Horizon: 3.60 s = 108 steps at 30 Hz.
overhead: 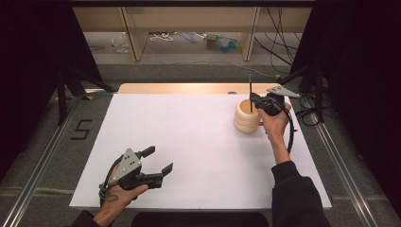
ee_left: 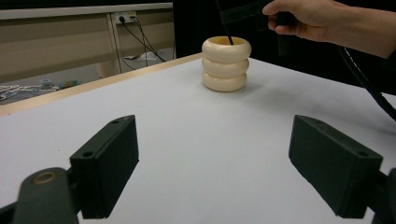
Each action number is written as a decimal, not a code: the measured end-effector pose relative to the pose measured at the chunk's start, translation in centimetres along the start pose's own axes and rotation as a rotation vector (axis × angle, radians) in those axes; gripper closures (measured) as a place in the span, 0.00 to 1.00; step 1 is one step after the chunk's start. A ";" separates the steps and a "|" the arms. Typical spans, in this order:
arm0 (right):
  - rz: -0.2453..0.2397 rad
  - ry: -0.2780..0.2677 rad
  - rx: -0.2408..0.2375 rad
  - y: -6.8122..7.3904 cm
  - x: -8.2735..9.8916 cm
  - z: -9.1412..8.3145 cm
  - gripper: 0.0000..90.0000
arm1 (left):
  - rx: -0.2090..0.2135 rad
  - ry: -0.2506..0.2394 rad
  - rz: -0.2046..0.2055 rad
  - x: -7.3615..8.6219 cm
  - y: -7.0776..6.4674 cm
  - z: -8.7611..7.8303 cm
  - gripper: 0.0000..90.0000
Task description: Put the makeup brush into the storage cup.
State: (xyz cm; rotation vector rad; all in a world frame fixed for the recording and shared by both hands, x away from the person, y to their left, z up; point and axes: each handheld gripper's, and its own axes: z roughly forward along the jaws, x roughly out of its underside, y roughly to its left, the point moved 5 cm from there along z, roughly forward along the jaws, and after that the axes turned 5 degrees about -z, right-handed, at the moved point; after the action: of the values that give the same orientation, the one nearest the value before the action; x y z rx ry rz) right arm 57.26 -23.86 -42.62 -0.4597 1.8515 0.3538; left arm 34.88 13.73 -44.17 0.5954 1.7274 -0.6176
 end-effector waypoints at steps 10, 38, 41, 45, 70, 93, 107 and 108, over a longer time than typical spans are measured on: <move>-0.011 0.018 0.003 0.1 0.3 0.0 0.95 | -0.001 0.000 -0.003 0.0 0.0 0.0 0.18; -0.011 0.093 -0.011 0.3 1.6 0.2 0.93 | -0.001 0.002 -0.006 0.0 0.0 0.0 0.18; -0.019 0.102 0.005 0.1 1.7 0.3 0.76 | 0.000 0.002 -0.002 0.0 0.0 0.0 0.18; 0.001 0.100 0.028 0.1 1.2 -0.1 0.58 | -0.001 0.000 -0.005 0.0 0.0 0.0 0.18; -0.033 0.010 0.038 3.4 -2.4 -4.8 0.21 | -0.003 -0.002 0.015 -0.1 0.1 0.0 0.18; -0.083 -0.061 -0.018 7.7 -2.5 -9.5 0.20 | -0.004 -0.002 0.014 -0.1 0.0 0.0 0.18; -0.078 -0.077 -0.048 9.5 -0.7 -11.5 0.19 | -0.005 -0.006 0.009 -0.2 0.0 -0.1 0.18; -0.074 -0.066 -0.058 9.7 -0.5 -11.7 0.19 | -0.005 -0.005 0.008 -0.2 0.0 -0.1 0.18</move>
State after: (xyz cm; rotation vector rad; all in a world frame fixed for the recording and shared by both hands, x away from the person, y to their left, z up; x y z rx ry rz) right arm 43.05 -20.66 -38.29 -0.5489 1.7587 0.3687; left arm 34.84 13.76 -44.00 0.5966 1.7203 -0.6090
